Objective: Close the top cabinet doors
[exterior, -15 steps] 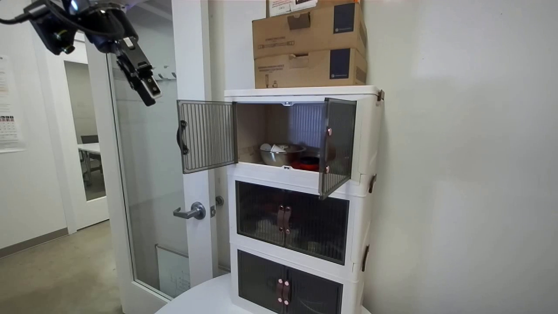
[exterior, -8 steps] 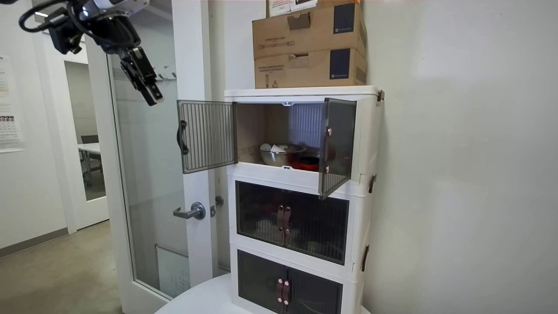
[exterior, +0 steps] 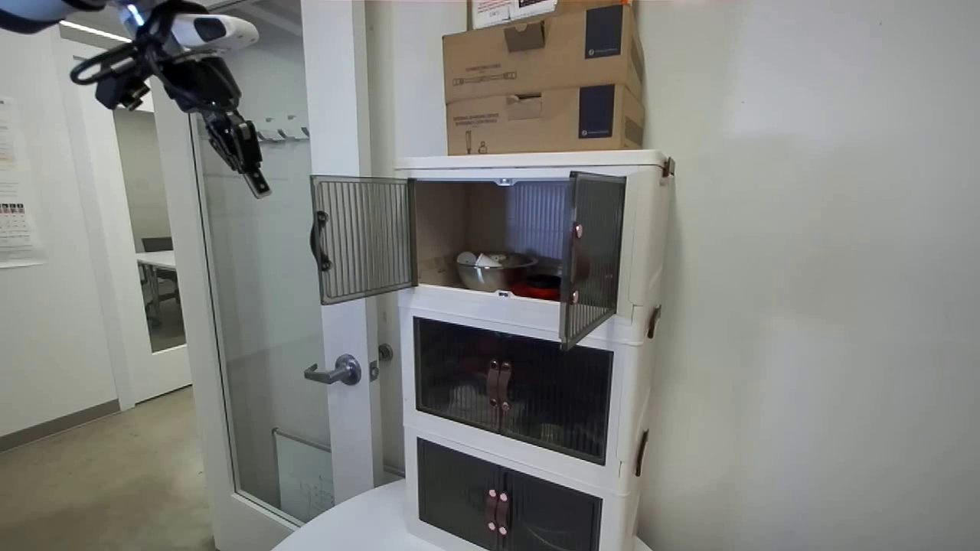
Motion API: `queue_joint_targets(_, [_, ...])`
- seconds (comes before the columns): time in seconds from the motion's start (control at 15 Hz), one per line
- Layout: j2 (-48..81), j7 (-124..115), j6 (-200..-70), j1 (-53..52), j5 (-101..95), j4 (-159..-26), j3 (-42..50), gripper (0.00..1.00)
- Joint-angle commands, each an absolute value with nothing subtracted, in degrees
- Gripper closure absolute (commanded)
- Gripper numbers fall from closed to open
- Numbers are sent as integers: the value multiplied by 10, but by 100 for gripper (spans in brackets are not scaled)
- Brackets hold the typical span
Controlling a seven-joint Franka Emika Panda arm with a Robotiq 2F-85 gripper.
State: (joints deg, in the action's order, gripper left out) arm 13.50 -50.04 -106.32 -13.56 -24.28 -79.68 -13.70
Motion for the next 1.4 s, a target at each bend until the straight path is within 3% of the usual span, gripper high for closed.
queue_joint_targets(0.0, [194, -519, -1059, -173, -260, -725, -105, 100])
queue_joint_targets(0.67, [303, -771, -1150, -259, -500, -705, -53, 100])
queue_joint_targets(1.33, [352, -1019, -1090, -321, -733, -719, 24, 100])
